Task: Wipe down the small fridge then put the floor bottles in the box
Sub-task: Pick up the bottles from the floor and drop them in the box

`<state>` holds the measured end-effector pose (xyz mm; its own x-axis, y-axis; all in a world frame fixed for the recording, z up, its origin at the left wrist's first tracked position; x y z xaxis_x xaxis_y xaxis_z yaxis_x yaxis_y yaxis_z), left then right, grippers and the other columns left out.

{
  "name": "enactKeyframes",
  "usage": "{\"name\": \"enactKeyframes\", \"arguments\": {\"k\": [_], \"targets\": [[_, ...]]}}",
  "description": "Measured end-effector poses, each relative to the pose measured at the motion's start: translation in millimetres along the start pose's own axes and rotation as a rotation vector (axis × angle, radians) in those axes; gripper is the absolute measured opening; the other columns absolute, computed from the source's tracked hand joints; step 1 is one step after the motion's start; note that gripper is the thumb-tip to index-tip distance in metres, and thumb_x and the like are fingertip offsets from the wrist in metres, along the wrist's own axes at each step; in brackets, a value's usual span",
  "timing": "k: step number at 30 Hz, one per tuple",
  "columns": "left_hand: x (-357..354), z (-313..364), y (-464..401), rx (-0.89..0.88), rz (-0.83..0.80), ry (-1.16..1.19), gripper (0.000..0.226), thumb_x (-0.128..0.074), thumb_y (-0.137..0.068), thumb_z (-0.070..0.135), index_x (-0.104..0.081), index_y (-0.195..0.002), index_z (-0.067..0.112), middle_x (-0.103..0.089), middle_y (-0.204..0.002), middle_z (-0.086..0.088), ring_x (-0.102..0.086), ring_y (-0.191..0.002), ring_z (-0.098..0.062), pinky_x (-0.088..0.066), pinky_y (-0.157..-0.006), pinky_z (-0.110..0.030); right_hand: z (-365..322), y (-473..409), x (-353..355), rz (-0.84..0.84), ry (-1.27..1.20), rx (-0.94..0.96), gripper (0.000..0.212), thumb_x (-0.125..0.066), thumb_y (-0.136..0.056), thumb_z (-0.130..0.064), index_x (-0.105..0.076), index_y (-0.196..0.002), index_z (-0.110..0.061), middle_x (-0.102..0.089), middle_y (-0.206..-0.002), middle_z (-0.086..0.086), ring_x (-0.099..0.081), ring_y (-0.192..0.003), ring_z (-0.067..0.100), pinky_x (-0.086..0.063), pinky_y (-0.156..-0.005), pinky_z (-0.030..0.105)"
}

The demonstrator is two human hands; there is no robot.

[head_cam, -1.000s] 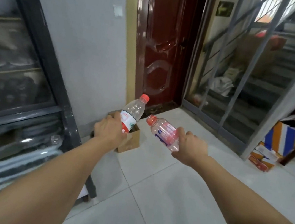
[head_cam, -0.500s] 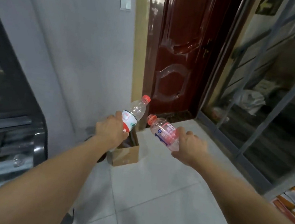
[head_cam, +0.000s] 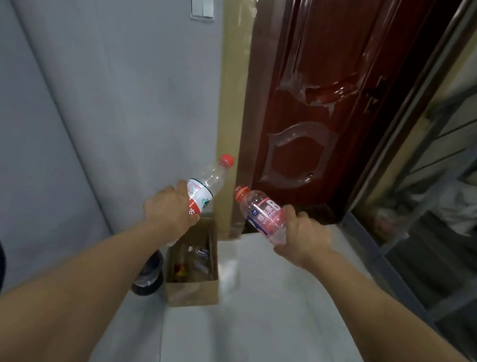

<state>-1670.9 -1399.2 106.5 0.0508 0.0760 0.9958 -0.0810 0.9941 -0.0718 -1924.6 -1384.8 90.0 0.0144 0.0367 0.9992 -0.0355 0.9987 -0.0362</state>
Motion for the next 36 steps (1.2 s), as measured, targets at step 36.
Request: {"name": "enactKeyframes", "arguments": {"k": [36], "targets": [[-143.2, -69.6, -237.9, 1.082, -0.226, 0.153, 0.071, -0.064, -0.075, 0.055, -0.031, -0.127, 0.017, -0.060, -0.112, -0.007, -0.061, -0.096, -0.026, -0.044, -0.069, -0.033, -175.3, -466.8, -114.7, -0.255, 0.082, 0.985, 0.072, -0.066, -0.077, -0.046, -0.025, -0.129, -0.020, -0.051, -0.112, 0.008, -0.057, -0.095, 0.025, -0.038, -0.067, 0.030]]}}
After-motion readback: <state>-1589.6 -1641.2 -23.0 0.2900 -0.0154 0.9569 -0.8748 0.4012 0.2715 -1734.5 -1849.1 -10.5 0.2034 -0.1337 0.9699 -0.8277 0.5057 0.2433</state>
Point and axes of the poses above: each hand's wrist, its own y-axis away from the middle knuckle, its own x-axis out of the back of the hand, z = x × y, the point moved 3 cm from there along -y, towards the middle knuckle
